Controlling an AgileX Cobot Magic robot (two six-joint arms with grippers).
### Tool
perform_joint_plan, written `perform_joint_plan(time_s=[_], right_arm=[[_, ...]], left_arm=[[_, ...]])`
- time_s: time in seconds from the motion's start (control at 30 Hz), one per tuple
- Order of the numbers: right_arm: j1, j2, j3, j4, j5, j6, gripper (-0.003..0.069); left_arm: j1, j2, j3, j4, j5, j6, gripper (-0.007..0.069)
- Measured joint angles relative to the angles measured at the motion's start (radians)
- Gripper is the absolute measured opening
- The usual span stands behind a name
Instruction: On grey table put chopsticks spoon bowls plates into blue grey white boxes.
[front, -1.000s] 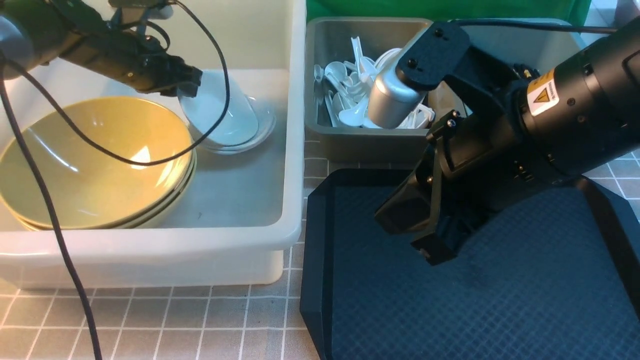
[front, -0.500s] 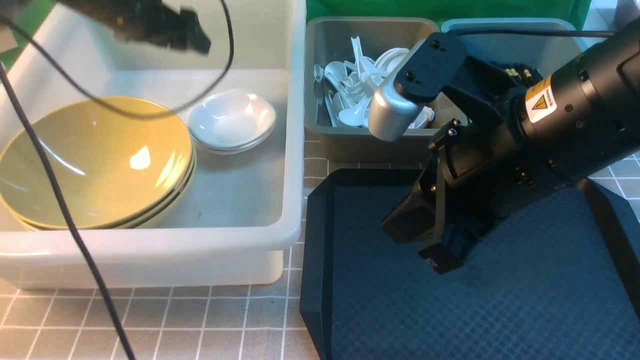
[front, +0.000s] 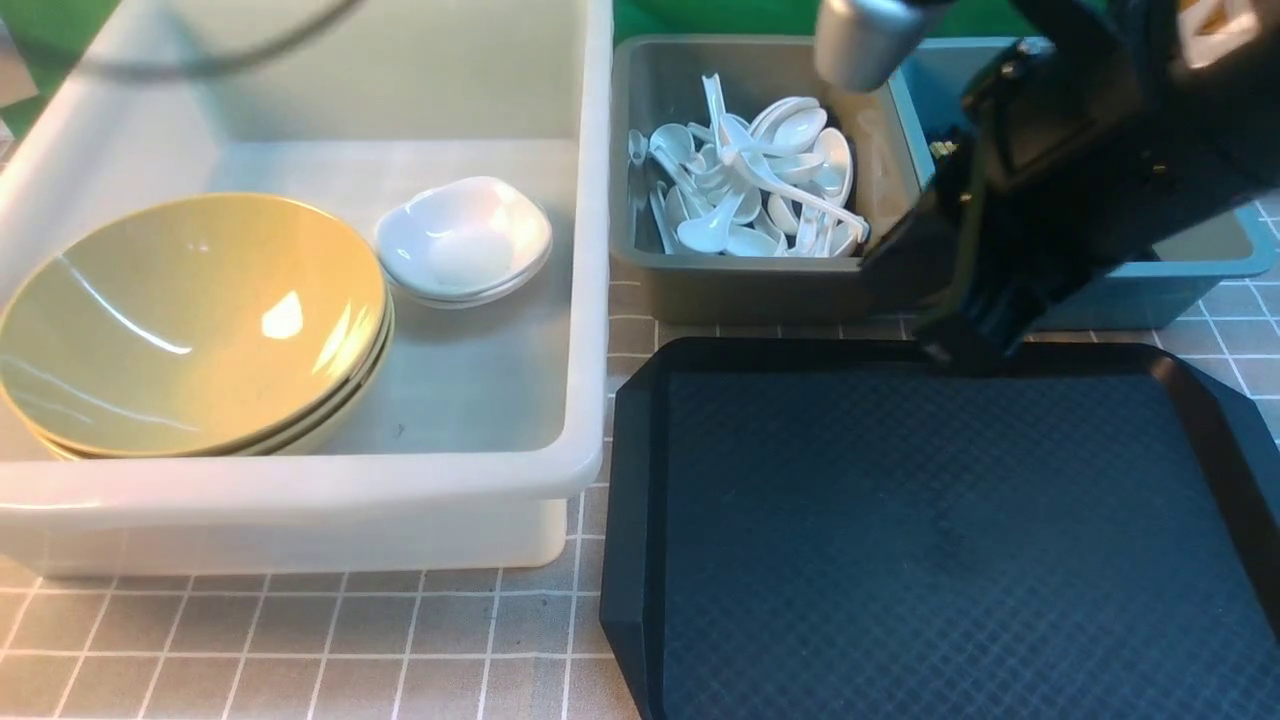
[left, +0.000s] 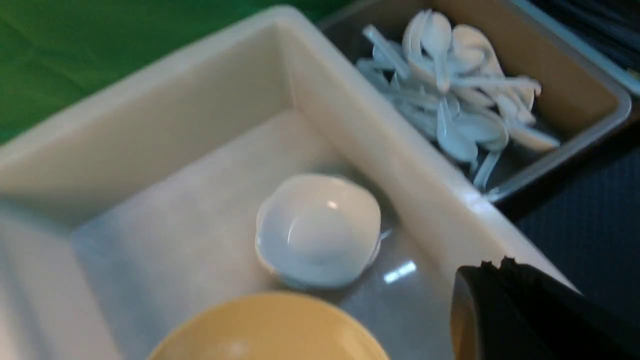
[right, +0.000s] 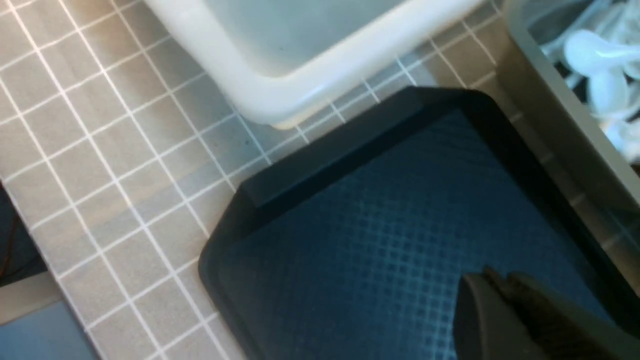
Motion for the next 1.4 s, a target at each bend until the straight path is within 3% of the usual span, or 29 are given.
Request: perform_joint_plan(time_s=[0.2,0.37,0.57,1.03,1.4], right_arm=[[0.000,-0.125,0.094,-0.001,-0.076,0.015,0.0048],[0.000,-0.261,0.249,-0.001,-0.218,0.024,0.0052],[0.000,-0.456,0.476,0.020,-0.391,0.029,0.0055],[0.000,-0.681,0.714,0.022,-0.593,0.026,0.0059],[0.000,-0.681,0.714,0.022,-0.582,0.026,0.0070]], left_arm=[[0.000,-0.321,0.506,0.141,-0.089,-0.091,-0.0011],[0.000,-0.570,0.848,0.162,-0.240,-0.150,-0.0011],[0.000,-0.826,1.110,0.163,-0.303,-0.183,-0.0011],[0.000,-1.327,1.389,0.195,-0.449,-0.183,-0.0011],[0.000,-1.363,1.396,0.199,-0.451,-0.183,-0.0011]])
